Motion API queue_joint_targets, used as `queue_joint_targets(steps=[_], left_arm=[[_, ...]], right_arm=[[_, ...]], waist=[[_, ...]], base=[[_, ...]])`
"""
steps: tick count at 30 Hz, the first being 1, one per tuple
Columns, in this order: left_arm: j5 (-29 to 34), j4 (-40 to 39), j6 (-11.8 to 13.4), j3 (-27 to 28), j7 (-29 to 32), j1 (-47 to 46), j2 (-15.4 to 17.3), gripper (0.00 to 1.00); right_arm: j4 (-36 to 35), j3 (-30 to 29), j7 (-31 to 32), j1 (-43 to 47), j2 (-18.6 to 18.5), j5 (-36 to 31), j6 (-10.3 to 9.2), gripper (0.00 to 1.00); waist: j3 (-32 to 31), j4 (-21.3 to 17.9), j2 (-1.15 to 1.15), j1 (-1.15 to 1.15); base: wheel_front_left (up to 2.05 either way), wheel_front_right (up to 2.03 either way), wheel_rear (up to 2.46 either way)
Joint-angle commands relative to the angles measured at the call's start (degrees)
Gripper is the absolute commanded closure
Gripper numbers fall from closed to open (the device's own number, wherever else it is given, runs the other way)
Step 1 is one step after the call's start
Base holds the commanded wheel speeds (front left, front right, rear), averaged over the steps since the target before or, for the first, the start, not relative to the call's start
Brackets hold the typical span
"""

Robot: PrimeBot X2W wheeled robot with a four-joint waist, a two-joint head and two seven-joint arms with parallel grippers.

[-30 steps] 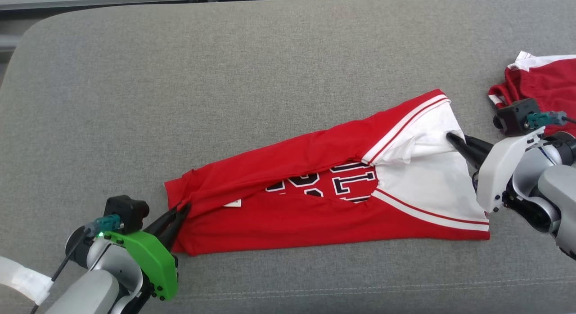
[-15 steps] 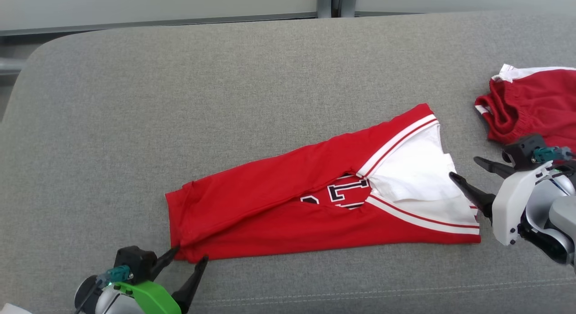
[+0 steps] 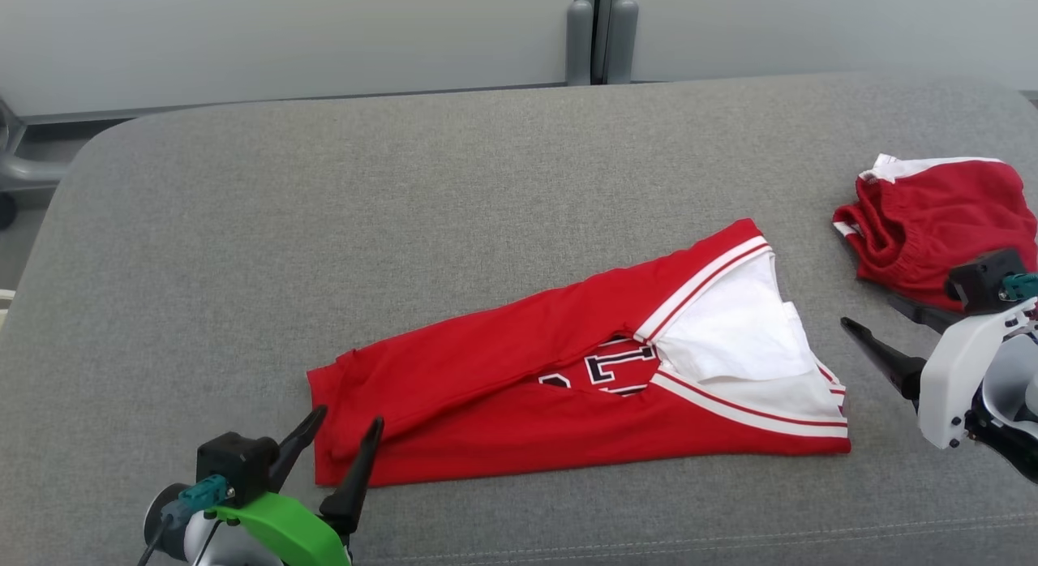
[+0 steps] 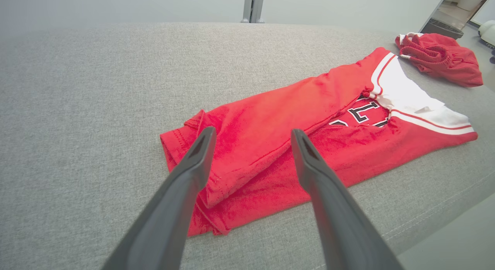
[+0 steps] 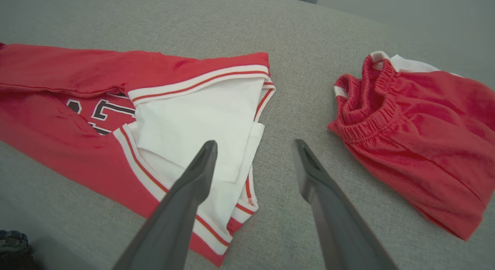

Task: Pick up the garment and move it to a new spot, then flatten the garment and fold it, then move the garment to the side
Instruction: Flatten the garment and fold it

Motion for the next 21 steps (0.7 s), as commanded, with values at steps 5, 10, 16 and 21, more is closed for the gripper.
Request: queue_joint_targets(steps=[5, 10, 16, 21], left_arm=[[-0.6, -2.6, 3.4, 1.6, -0.8, -0.8, -1.5, 0.0], [-1.4, -4.5, 7.1, 3.7, -2.1, 0.0, -3.0, 0.0], [-2.3, -7.3, 10.8, 6.0, -3.6, 1.9, -4.1, 0.0], [-2.2, -9.0, 11.7, 6.4, -3.9, 2.2, -4.1, 0.0]], right_arm=[[2.6, -1.5, 1.1, -0.7, 1.5, 2.0, -0.08, 0.0], [7.9, -4.3, 4.0, -0.6, 4.4, 5.6, -0.08, 0.0], [18.9, -8.1, 9.9, -0.4, 10.2, 10.1, -0.09, 0.0], [26.2, -10.1, 12.5, -0.7, 14.2, 12.3, -0.09, 0.0]], waist=[[-2.8, 0.6, 0.0, 0.0], [-3.6, 2.4, 0.0, 0.0], [-3.2, 6.0, 0.0, 0.0], [-1.7, 9.3, 0.0, 0.0]], base=[[0.0, 0.0, 0.0], [0.0, 0.0, 0.0], [0.0, 0.0, 0.0], [0.0, 0.0, 0.0]])
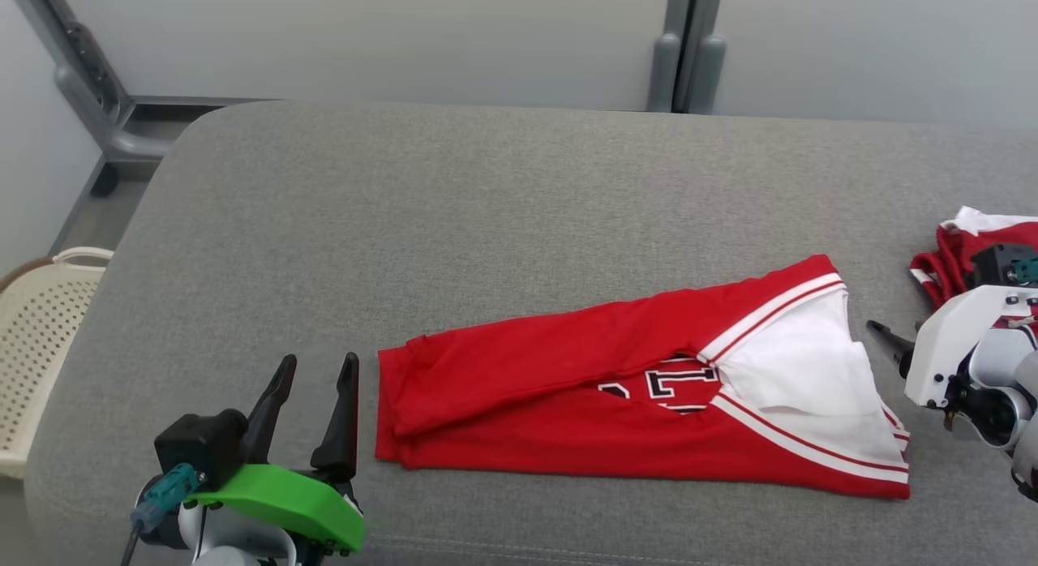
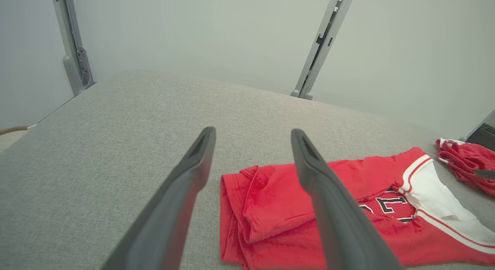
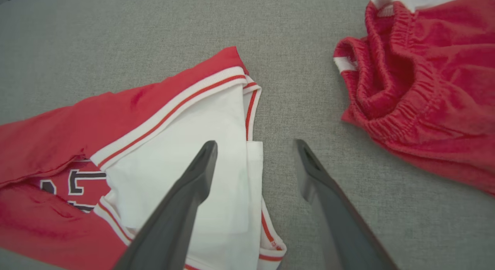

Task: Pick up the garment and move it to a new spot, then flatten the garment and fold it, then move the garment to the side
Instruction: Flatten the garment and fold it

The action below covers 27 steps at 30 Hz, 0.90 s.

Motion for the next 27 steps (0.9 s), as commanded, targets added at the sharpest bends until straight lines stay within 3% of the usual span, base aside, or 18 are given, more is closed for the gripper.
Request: queue_joint_targets(steps=[1, 13, 25, 26, 27], left_arm=[[0.3, -0.3, 0.3, 0.2, -0.3, 0.6, 0.0, 0.0], [0.8, -2.0, 0.6, 0.7, -0.7, -1.0, 0.0, 0.0], [1.6, -2.7, 0.9, 0.2, -1.0, -1.9, 0.2, 0.0], [1.7, -2.8, 1.0, 0.2, -1.0, -1.9, 0.2, 0.0], [1.8, -2.8, 1.0, 0.2, -1.0, -2.0, 0.2, 0.0]], right_arm=[[0.7, -0.3, 0.3, -0.1, 0.4, 0.8, -0.09, 0.0], [11.9, -2.5, 3.8, -0.6, 5.4, 3.2, -0.09, 0.0], [12.8, -1.0, 9.5, 0.5, 8.9, 2.8, 0.17, 0.0], [12.6, -0.8, 9.6, 0.6, 9.1, 2.5, 0.18, 0.02], [12.4, -0.5, 9.6, 0.7, 9.2, 2.3, 0.19, 0.25]], waist=[[1.4, 2.2, 0.0, 0.0], [4.9, 7.0, 0.0, 0.0], [5.2, 8.0, 0.0, 0.0], [5.2, 8.0, 0.0, 0.0], [5.2, 8.0, 0.0, 0.0]], base=[[0.0, 0.0, 0.0], [0.0, 0.0, 0.0], [0.0, 0.0, 0.0], [0.0, 0.0, 0.0], [0.0, 0.0, 0.0]])
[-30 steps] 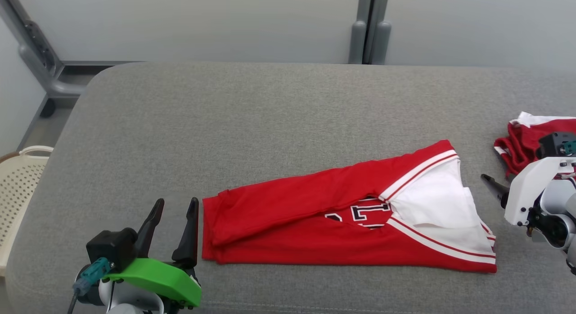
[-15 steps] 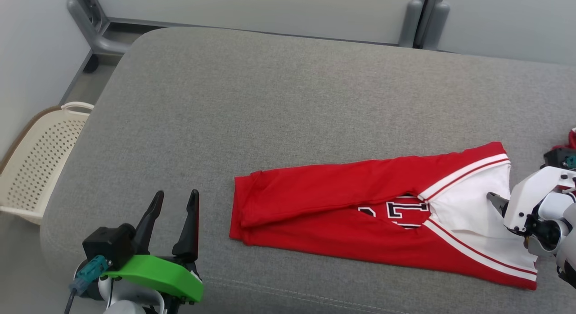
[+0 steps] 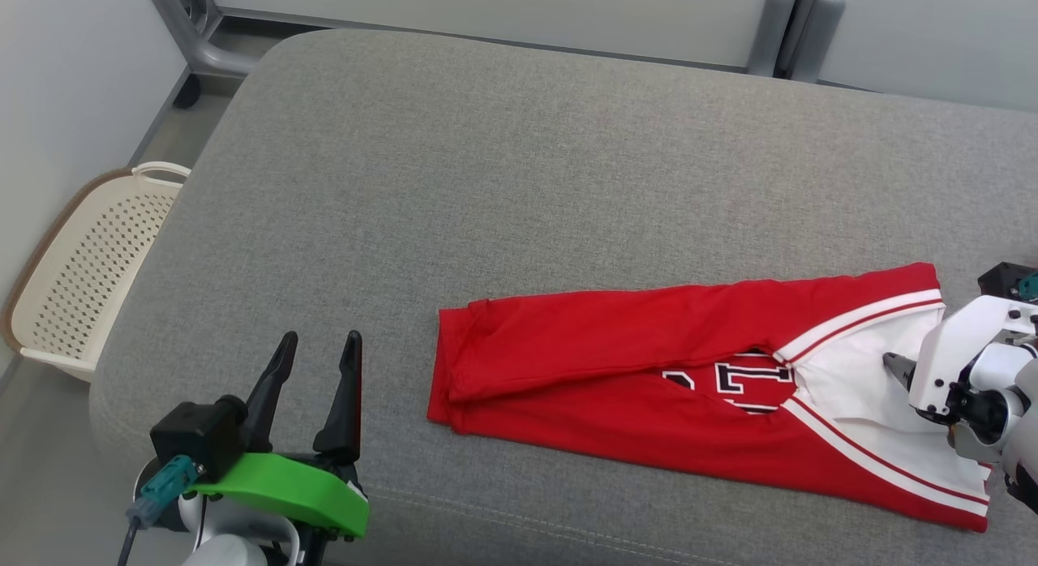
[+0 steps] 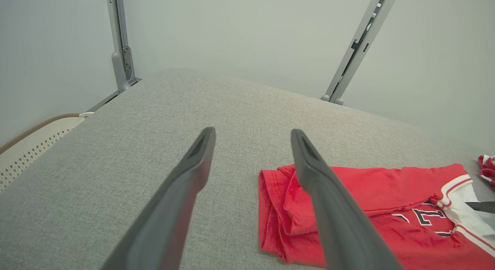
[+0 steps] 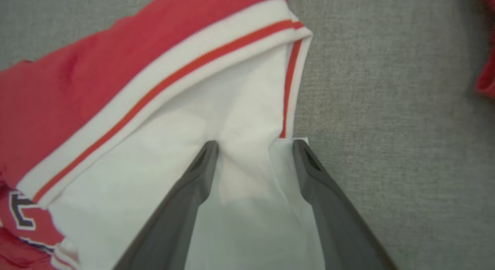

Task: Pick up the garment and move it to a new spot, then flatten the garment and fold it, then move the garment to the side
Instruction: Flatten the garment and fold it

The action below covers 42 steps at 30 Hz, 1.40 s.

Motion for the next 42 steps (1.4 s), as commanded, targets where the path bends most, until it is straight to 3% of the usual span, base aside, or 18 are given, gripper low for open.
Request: queue_joint_targets(steps=[1, 4, 5, 7, 8, 17, 42], left_arm=[[0.7, -0.1, 0.2, 0.1, -0.4, -1.0, 0.3, 0.0], [0.7, 0.0, 0.3, 0.0, -0.4, -1.0, 0.4, 0.0], [0.7, 0.0, 0.3, 0.0, -0.4, -1.0, 0.4, 0.0], [0.7, 0.0, 0.3, 0.0, -0.4, -1.0, 0.5, 0.0], [0.6, 0.1, 0.3, 0.0, -0.3, -1.0, 0.6, 0.0], [0.5, 0.0, 0.8, -0.1, 0.3, -0.3, 1.3, 0.0], [-0.7, -1.5, 2.1, 0.3, 0.4, 2.9, 2.2, 0.0]], right_arm=[[-1.0, 1.4, 1.4, 2.0, 2.7, -0.8, 0.53, 0.51], [-1.2, 2.0, 1.1, 2.4, 2.9, -1.5, 0.53, 0.73], [-1.2, 2.0, 1.1, 2.4, 2.9, -1.5, 0.53, 0.73], [-1.1, 2.2, 0.1, 2.4, 3.0, -2.0, 0.53, 0.86], [-1.1, 2.2, -0.3, 2.4, 3.1, -2.2, 0.52, 1.0], [-0.8, 1.3, -2.9, 1.5, 2.6, -2.2, 0.3, 1.0], [-8.1, -0.2, -1.6, -6.7, -8.7, -4.6, 0.25, 1.0]], waist=[[0.0, 0.0, 0.0, 0.0], [-0.1, -0.1, 0.0, 0.0], [-0.1, -0.1, 0.0, 0.0], [-0.1, -0.2, 0.0, 0.0], [-0.1, -0.3, 0.0, 0.0], [-0.9, -2.1, 0.0, 0.0], [-5.0, -12.2, 0.0, 0.0]], base=[[0.0, 0.0, 0.0], [0.0, 0.0, 0.0], [0.0, 0.0, 0.0], [0.0, 0.0, 0.0], [0.0, 0.0, 0.0], [0.0, 0.0, 0.0], [0.0, 0.0, 0.0]])
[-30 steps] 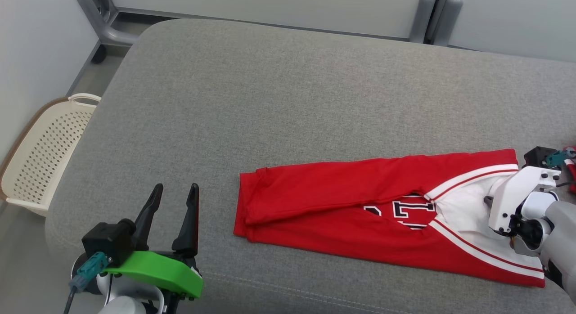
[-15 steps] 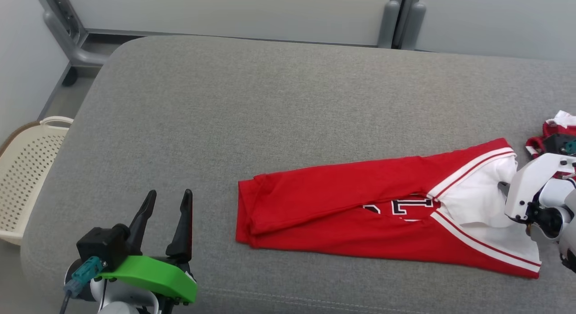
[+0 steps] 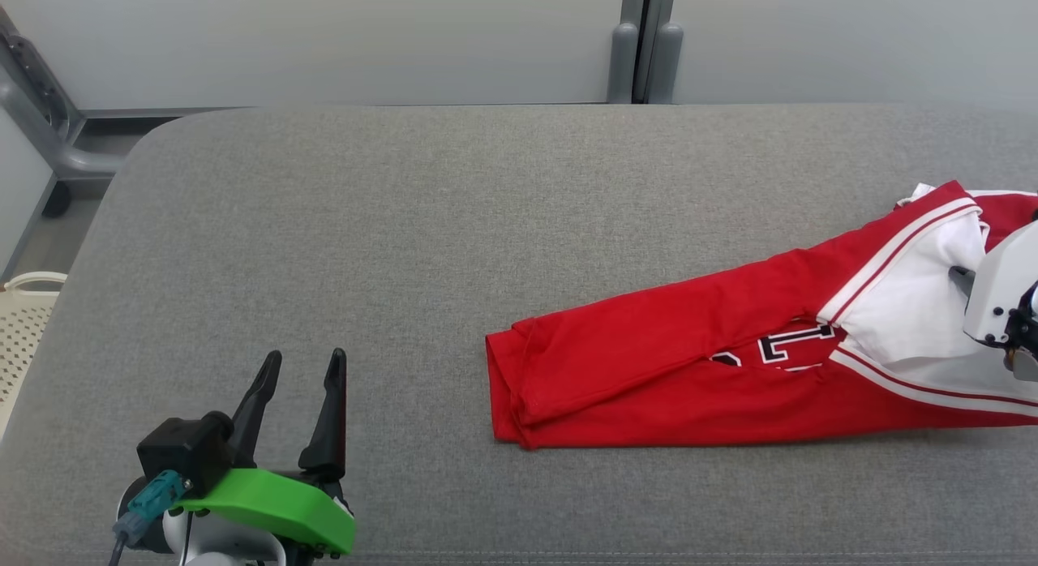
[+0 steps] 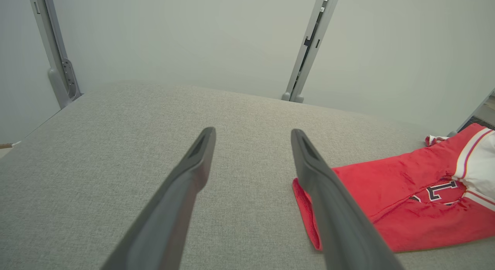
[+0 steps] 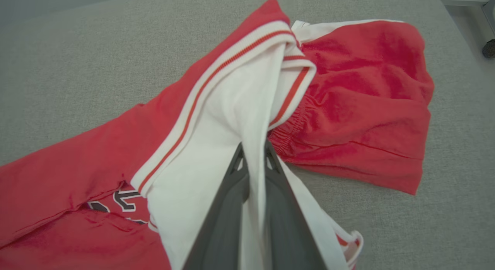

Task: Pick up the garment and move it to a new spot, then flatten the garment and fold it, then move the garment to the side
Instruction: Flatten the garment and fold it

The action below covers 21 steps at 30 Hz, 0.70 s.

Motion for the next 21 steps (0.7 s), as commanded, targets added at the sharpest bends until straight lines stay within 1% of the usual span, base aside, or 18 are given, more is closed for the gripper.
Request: queue_joint_targets(steps=[1, 8, 9, 14, 19, 21], left_arm=[[-0.1, 0.0, 0.3, 0.2, -0.4, 0.9, 0.1, 0.0], [-0.4, 0.3, 0.2, 0.0, -0.8, 1.7, -0.5, 0.0], [-0.5, 0.3, 0.2, 0.0, -1.0, 1.9, -0.8, 0.0], [-0.8, 1.0, -0.3, 0.1, -1.5, 2.3, -1.7, 0.0], [-1.0, 1.8, -0.9, 0.3, -2.1, 2.7, -2.5, 0.0], [-1.0, 2.0, -1.2, 0.4, -2.3, 2.9, -2.7, 0.0]], right_arm=[[-0.7, 0.1, 0.1, -0.7, -0.2, -0.7, -0.1, 1.0], [-5.5, 0.7, 1.9, -0.9, -0.4, -2.1, -0.1, 1.0], [-8.1, 1.2, 2.9, -1.1, -0.5, -2.7, -0.1, 1.0], [-14.5, 1.4, 5.8, -1.1, -0.3, -4.3, -0.1, 1.0], [-19.2, 0.8, 9.5, -0.3, 1.7, -6.1, -0.09, 1.0], [-20.3, 0.2, 11.0, 0.0, 3.3, -6.9, -0.09, 1.0]], waist=[[-0.7, -0.7, 0.0, 0.0], [-2.5, -1.5, 0.0, 0.0], [-3.1, -1.7, 0.0, 0.0], [-4.4, -1.8, 0.0, 0.0], [-5.5, -1.2, 0.0, 0.0], [-5.7, -0.9, 0.0, 0.0]], base=[[0.0, 0.0, 0.0], [0.0, 0.0, 0.0], [0.0, 0.0, 0.0], [0.0, 0.0, 0.0], [0.0, 0.0, 0.0], [0.0, 0.0, 0.0]])
